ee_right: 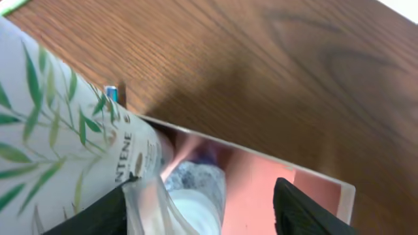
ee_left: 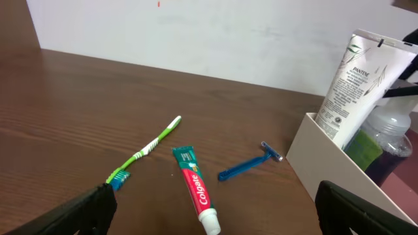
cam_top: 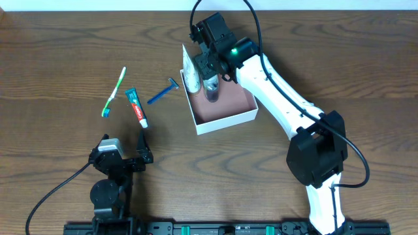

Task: Pack container

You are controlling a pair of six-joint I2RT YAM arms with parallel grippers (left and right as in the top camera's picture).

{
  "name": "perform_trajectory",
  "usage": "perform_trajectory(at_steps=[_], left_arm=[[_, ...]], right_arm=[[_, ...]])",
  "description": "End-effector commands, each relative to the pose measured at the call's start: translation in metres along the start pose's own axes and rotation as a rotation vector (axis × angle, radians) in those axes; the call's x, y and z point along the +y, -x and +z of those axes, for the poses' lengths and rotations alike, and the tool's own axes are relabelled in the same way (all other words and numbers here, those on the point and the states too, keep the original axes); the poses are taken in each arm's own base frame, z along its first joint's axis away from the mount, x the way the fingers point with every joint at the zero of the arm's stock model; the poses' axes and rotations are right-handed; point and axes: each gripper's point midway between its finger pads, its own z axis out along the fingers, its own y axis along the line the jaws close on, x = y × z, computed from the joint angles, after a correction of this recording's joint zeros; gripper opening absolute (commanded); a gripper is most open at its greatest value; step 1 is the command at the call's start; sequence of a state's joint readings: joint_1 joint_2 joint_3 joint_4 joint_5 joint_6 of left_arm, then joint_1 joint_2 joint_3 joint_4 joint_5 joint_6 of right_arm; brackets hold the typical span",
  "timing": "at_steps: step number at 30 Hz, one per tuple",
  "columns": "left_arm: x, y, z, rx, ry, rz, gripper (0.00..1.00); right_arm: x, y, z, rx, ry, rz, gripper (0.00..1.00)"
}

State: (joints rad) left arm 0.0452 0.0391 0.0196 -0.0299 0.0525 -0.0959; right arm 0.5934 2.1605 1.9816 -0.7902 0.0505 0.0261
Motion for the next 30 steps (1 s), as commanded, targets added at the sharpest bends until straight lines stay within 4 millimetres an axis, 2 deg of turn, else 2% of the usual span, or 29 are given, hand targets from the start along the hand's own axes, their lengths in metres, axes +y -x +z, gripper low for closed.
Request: perform_trajectory(at_steps=[1, 8, 12, 14, 21, 26, 30], left_arm=[[0.005, -0.016, 0.001, 0.048, 0.018, 0.013, 0.98], [0.005, -0.016, 0.001, 0.048, 0.018, 0.013, 0.98], [0.005, -0.016, 0.001, 0.048, 0.018, 0.013, 0.98], [0.005, -0.016, 0.001, 0.048, 0.018, 0.013, 0.98], [0.005, -0.016, 0.001, 0.048, 0.018, 0.013, 0.98], [0.005, -0.016, 0.001, 0.048, 0.018, 0.013, 0.98], [0.005, -0.016, 0.001, 0.048, 0.018, 0.013, 0.98]], right_arm=[[-0.005, 0.024, -0.042, -0.086, -0.025, 0.052, 0.65], [-0.007, 0.035, -0.085, -0.142, -0.015, 0.106, 0.68], [-0.016, 0.028, -0.104, -0.127, -0.038, 0.189, 0.68], [-0.022, 0.018, -0.109, -0.090, -0.050, 0.231, 0.68], [-0.047, -0.037, -0.106, 0.127, -0.112, 0.335, 0.68], [-0.070, -0.060, -0.110, 0.205, -0.201, 0.405, 0.69], [-0.077, -0.075, -0.107, 0.260, -0.219, 0.419, 0.69]])
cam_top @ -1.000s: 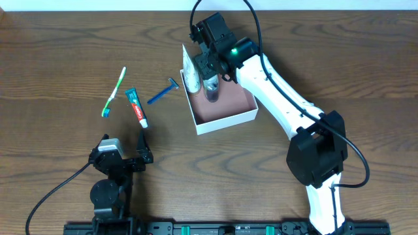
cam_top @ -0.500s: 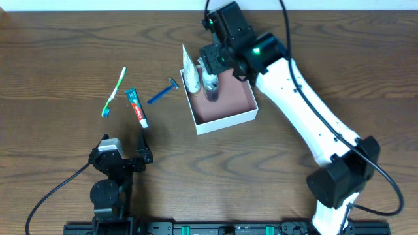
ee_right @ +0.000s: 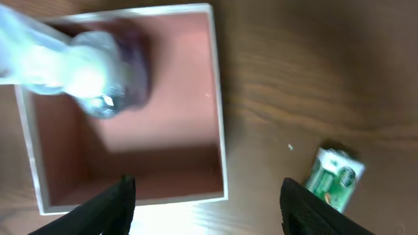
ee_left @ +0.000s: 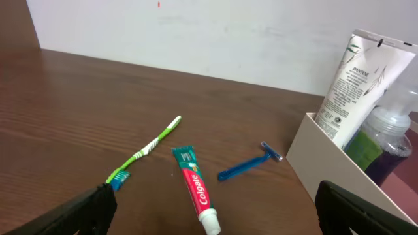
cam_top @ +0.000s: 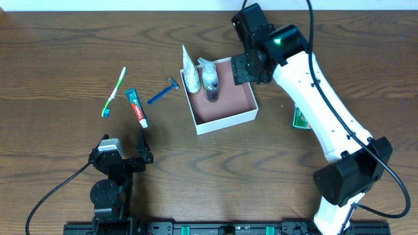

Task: Pack container

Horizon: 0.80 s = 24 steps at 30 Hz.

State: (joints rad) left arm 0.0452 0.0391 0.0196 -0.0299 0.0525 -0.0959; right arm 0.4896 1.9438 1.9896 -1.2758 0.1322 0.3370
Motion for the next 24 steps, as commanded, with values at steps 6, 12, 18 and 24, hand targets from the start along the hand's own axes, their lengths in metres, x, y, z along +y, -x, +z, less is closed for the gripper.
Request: perform_trajectory(at_steps=[6, 12, 18, 24], left_arm=[[0.005, -0.016, 0.001, 0.048, 0.018, 0.013, 0.98], [0.005, -0.016, 0.001, 0.048, 0.018, 0.013, 0.98], [0.005, -0.016, 0.001, 0.048, 0.018, 0.013, 0.98], [0.005, -0.016, 0.001, 0.048, 0.018, 0.013, 0.98]], right_arm=[[-0.016, -0.024, 0.042, 0.108, -0.077, 0.043, 0.69], [-0.021, -0.048, 0.078, 0.159, -0.092, 0.070, 0.69], [-0.029, -0.066, 0.099, 0.200, -0.106, 0.079, 0.69], [-0.030, -0.080, 0.105, 0.238, -0.104, 0.077, 0.68]])
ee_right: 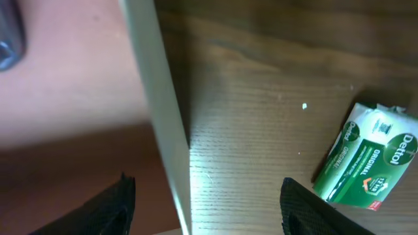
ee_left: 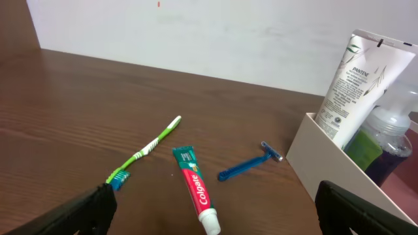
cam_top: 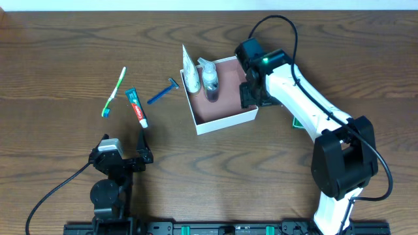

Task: Pack container

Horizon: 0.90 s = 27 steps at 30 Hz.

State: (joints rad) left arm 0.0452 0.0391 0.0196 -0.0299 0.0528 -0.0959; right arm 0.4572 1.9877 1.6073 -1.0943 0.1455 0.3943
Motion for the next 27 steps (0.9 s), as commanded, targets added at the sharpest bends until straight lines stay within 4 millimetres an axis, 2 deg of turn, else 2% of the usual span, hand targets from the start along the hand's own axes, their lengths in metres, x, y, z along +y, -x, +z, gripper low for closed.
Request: perform_trajectory(at_steps=[1, 13, 27], left_arm=[[0.005, -0.016, 0.001, 0.048, 0.019, 0.013, 0.98], [0.005, -0.016, 0.001, 0.048, 0.019, 0.013, 0.98], [0.005, -0.016, 0.001, 0.048, 0.019, 0.013, 0.98]], right_arm=[[-0.002, -0.006, 0.003, 0.024, 0.008, 0.021, 0.68], [0.007, -0.030, 0.000, 0.105, 0.014, -0.014, 0.65], [0.030, -0.040, -0.003, 0.114, 0.044, -0.046, 0.66]])
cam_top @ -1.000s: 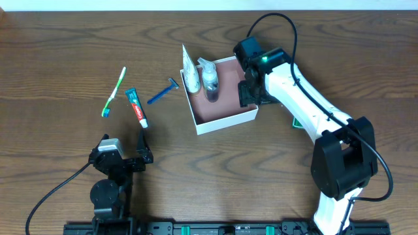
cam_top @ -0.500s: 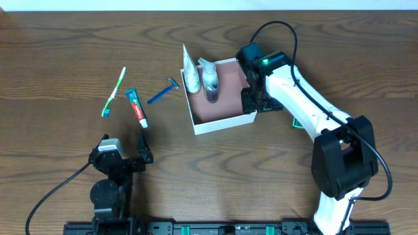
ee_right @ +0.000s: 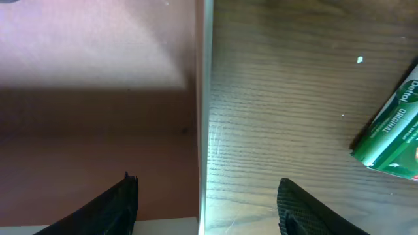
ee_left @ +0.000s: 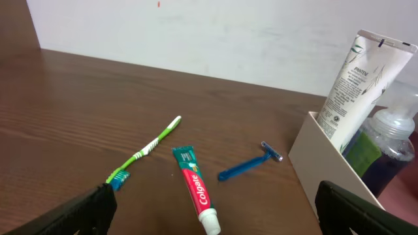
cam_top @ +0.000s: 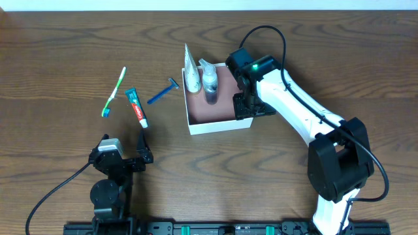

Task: Pack container

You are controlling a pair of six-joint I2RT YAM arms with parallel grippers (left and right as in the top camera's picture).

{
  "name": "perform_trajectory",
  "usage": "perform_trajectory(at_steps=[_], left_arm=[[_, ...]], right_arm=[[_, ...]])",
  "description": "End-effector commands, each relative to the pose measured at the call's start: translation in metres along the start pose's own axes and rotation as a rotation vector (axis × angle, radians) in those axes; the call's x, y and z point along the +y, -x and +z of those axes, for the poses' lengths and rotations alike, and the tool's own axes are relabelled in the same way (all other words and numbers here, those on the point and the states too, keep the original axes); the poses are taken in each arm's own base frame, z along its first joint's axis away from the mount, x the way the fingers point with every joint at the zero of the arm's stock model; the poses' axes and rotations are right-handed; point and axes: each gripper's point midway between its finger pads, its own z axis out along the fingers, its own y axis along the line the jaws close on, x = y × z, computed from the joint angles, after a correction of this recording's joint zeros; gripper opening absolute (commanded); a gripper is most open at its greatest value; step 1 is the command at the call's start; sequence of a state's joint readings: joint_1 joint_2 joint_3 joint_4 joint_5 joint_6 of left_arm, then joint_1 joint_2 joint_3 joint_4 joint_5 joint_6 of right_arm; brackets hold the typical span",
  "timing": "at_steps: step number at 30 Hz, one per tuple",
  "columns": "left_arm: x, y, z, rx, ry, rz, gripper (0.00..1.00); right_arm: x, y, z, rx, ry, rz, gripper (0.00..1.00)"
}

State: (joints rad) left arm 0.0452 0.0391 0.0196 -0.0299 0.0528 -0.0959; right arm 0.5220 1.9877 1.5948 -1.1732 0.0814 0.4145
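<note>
The white box (cam_top: 219, 126) with a pink floor holds an upright white Pantene tube (cam_top: 190, 70) and a clear pump bottle (cam_top: 209, 81) at its left end. My right gripper (ee_right: 206, 188) is open astride the box's right wall (ee_right: 204, 98), one finger inside and one outside. A green soap pack (ee_right: 392, 138) lies on the table right of the box. A green toothbrush (cam_top: 114, 91), a red Colgate toothpaste (cam_top: 136, 106) and a blue razor (cam_top: 163, 91) lie left of the box. My left gripper (ee_left: 212, 203) rests open near the front edge, with nothing between its fingers.
The dark wooden table (cam_top: 59, 52) carries everything. My right arm (cam_top: 294, 111) reaches in from the right and hides the soap pack in the overhead view. In the left wrist view a white wall (ee_left: 196, 32) stands behind the table.
My right gripper has come lower onto the box's right wall. The box has turned from a skewed angle to nearly square with the table and sits slightly further left. The left arm has not moved.
My right gripper was first at the pump bottle inside the box, beside the tube. It then hung open above the box's back right, with the bottle left standing. Then it was down by the right wall, and now straddles it with the box turned square.
</note>
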Motion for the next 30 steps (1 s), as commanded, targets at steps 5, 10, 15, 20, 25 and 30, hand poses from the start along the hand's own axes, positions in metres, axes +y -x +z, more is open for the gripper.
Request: perform_trajectory(at_steps=[5, 10, 15, 20, 25, 30], left_arm=[[0.005, -0.016, 0.001, 0.048, 0.019, 0.013, 0.98], [0.005, -0.016, 0.001, 0.048, 0.019, 0.013, 0.98], [0.005, -0.016, 0.001, 0.048, 0.019, 0.013, 0.98], [0.005, -0.016, 0.001, 0.048, 0.019, 0.013, 0.98], [0.005, -0.016, 0.001, 0.048, 0.019, 0.013, 0.98], [0.005, -0.016, 0.001, 0.048, 0.019, 0.013, 0.98]], right_arm=[[0.009, -0.007, -0.001, 0.013, 0.015, 0.000, 0.66], [0.012, -0.010, -0.001, 0.018, 0.013, -0.012, 0.66], [0.015, -0.010, -0.001, 0.014, 0.013, -0.018, 0.66], [0.013, -0.002, -0.003, -0.013, 0.026, -0.002, 0.66], [0.006, 0.010, -0.024, -0.058, 0.046, 0.002, 0.70], [-0.004, 0.020, -0.062, -0.118, 0.069, 0.022, 0.77]])
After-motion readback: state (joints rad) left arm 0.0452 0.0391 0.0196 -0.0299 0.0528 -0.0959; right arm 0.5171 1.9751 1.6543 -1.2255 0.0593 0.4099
